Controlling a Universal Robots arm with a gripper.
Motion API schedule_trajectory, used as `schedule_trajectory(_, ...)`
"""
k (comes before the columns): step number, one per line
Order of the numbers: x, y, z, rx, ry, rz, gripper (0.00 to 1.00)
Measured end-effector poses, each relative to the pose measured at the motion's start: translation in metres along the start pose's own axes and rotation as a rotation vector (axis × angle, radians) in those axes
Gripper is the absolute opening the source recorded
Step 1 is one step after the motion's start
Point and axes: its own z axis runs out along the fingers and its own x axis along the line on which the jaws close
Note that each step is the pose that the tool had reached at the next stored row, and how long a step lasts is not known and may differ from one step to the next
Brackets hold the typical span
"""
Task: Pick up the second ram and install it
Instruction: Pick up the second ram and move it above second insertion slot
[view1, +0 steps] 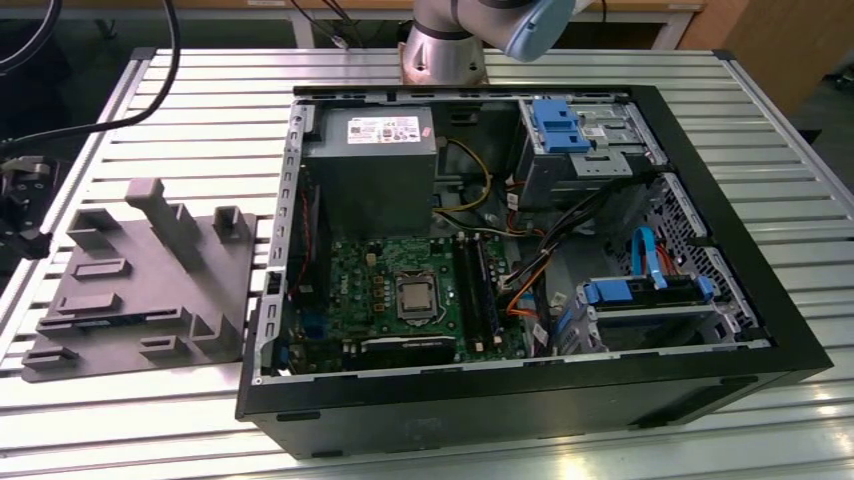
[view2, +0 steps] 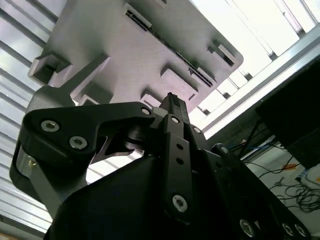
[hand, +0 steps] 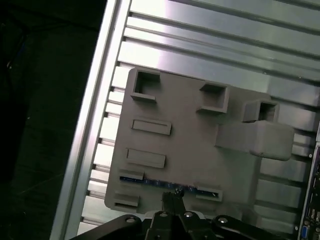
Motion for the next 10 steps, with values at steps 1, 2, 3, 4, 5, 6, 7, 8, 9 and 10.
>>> schedule_trajectory(1, 0.0, 0.0, 0.0, -0.0005, 0.0007, -0.018, 0.11)
schedule_trajectory(2, 0.0, 0.0, 0.0001, -0.0009, 0.0015, -0.036, 0.11)
schedule_trajectory(3, 0.0, 0.0, 0.0001, -0.0013, 0.0023, -0.053, 0.11)
schedule_trajectory(4, 0.0, 0.0, 0.0001, -0.0019, 0.0033, -0.076, 0.11)
schedule_trajectory(5, 0.0, 0.0, 0.0001, -0.0023, 0.0041, -0.094, 0.11)
schedule_trajectory(6, 0.0, 0.0, 0.0001, -0.0027, 0.0049, -0.112, 0.11)
schedule_trajectory(7, 0.0, 0.0, 0.0002, -0.0032, 0.0057, -0.13, 0.11)
schedule_trajectory(8, 0.0, 0.0, 0.0002, -0.0036, 0.0064, -0.148, 0.11)
schedule_trajectory(9, 0.0, 0.0, 0.0002, -0.0041, 0.0073, -0.166, 0.11)
schedule_trajectory(10, 0.0, 0.0, 0.0002, -0.0045, 0.0082, -0.184, 0.11)
